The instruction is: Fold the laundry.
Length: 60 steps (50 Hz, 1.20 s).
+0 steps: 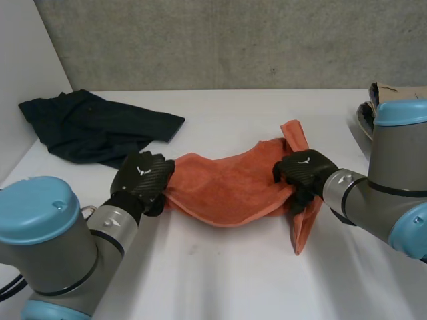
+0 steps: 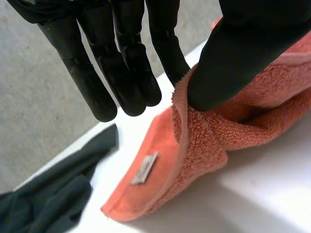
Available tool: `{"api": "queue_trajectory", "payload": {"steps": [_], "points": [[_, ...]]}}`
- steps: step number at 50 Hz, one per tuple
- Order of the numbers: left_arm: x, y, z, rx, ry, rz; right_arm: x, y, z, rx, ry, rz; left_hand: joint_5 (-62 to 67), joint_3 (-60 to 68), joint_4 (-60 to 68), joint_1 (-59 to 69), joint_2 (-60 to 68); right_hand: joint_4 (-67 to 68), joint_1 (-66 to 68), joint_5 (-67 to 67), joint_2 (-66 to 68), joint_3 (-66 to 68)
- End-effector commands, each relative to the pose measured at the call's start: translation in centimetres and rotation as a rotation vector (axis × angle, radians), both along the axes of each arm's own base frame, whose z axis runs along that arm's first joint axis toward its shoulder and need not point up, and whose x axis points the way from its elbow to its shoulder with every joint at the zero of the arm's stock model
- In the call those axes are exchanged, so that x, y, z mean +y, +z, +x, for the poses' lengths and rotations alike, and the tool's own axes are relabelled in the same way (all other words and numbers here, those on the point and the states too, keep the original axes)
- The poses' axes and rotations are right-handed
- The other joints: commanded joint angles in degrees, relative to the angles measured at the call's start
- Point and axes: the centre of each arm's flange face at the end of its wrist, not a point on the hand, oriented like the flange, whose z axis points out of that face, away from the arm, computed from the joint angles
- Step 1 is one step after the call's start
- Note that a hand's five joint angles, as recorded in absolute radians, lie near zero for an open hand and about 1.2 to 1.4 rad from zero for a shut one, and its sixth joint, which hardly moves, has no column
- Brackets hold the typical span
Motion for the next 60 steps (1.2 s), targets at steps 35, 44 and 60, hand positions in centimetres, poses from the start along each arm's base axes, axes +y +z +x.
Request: {"api": "queue_trajectory", "payload": {"steps": [35, 44, 60], "points": [[2.5, 18.4, 1.9, 0.217, 0.0, -0.396, 3.3, 18.9, -5.9, 0.054, -0.099, -0.461, 13.41, 11.58, 11.28, 14.01, 11.37, 42.88, 41.38, 44.21, 40.56, 42.53], [-2.3, 9.0, -0.3, 0.061, 0.014, -0.139, -1.0, 11.8, -4.3, 0.12, -0.063, -0.297, 13.41, 11.58, 11.28, 14.01, 11.37, 42.88, 41.38, 44.21, 40.56, 42.53], [-11.5, 23.9, -1.1, 0.251, 0.164, -0.803, -8.9, 24.3, -0.8, -0.371, -0.284, -1.227, 13.41, 11.58, 11.28, 14.01, 11.37, 42.88, 41.38, 44.21, 40.56, 42.53]]}}
